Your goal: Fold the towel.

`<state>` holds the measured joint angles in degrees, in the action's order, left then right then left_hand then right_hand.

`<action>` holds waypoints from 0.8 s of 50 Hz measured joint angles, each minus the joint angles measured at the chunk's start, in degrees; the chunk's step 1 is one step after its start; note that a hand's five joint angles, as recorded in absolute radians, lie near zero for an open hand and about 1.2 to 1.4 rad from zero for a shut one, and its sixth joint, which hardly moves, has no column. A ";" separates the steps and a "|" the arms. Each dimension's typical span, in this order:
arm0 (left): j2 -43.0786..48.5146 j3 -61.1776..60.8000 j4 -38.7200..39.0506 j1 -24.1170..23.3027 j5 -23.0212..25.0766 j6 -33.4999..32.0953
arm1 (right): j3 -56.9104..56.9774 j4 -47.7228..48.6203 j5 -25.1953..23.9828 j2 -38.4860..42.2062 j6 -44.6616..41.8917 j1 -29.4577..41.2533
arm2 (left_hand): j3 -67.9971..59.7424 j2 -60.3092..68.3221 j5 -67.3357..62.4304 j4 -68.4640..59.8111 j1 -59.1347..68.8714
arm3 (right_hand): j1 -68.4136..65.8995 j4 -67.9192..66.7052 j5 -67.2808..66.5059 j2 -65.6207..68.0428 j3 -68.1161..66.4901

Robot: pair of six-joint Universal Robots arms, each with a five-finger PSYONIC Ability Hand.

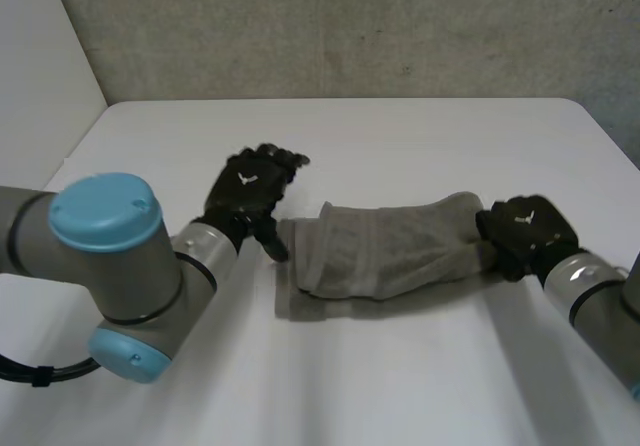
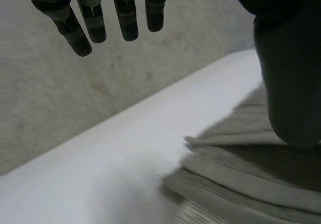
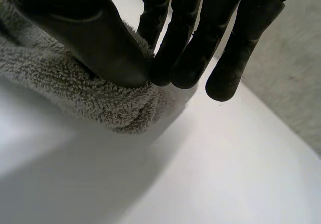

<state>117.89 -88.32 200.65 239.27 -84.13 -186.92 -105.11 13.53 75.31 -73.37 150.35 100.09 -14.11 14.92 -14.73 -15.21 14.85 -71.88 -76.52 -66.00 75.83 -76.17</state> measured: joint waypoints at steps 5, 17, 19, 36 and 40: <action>-3.59 0.37 -0.01 1.40 -0.97 1.18 | 6.89 -4.21 -0.91 -1.69 -0.36 2.96 | 0.00 -0.02 0.38 0.00 0.00 | -0.39 0.00 0.00 0.05 0.00; -6.88 3.10 -0.63 4.43 -5.79 9.28 | 25.18 -9.23 -7.14 11.33 -0.24 28.44 | 0.00 -0.04 1.39 0.00 -0.01 | -0.50 1.51 1.06 -1.10 1.31; -6.92 3.25 -0.90 4.71 -6.15 9.93 | 26.34 -9.92 -7.58 13.40 -0.13 30.18 | 0.01 -0.04 1.39 0.00 -0.01 | 12.64 15.49 15.64 -15.32 14.95; -3.35 4.01 -2.14 2.33 -5.78 10.34 | 19.34 -8.73 3.49 3.83 21.02 22.53 | 0.00 -0.03 1.38 0.00 -0.01 | 58.43 61.92 62.57 -61.23 62.29; -0.67 4.08 -2.46 0.05 -5.77 10.17 | 17.18 -7.94 2.19 2.57 25.03 20.17 | 0.00 -0.03 1.33 0.00 -0.01 | 58.43 61.91 62.57 -61.23 62.29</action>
<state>117.22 -84.24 198.19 239.32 -89.90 -176.75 -87.93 5.58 77.50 -70.79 175.38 120.27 -14.11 14.89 -13.40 -15.21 14.84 -13.45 -14.60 -3.43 14.60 -13.88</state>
